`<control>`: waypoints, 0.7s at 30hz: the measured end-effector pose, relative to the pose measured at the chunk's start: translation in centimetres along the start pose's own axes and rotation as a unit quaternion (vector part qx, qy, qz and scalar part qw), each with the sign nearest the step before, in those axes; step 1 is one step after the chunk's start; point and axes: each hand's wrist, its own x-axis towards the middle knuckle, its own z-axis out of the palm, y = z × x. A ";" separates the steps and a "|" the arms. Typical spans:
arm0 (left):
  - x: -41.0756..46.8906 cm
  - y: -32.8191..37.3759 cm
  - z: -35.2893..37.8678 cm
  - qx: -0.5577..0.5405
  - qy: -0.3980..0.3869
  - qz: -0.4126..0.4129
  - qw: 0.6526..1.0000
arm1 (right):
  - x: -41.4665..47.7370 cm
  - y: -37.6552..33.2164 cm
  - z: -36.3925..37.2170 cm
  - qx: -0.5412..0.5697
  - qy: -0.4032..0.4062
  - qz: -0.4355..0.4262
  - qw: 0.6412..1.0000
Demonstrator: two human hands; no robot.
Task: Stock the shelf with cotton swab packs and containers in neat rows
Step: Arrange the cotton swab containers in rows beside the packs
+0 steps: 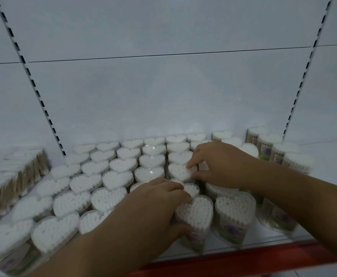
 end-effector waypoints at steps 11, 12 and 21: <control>0.0 0.4 -1.5 0.052 -0.027 0.017 0.998 | -2.1 -0.5 -1.5 0.015 -0.023 -0.161 0.987; -0.1 0.4 -1.6 0.053 -0.028 0.016 0.998 | -2.0 -0.4 -1.5 0.008 -0.023 -0.159 0.987; 0.0 0.2 -1.6 0.055 -0.029 0.017 0.998 | -2.0 -0.3 -1.4 -0.023 -0.008 -0.118 0.993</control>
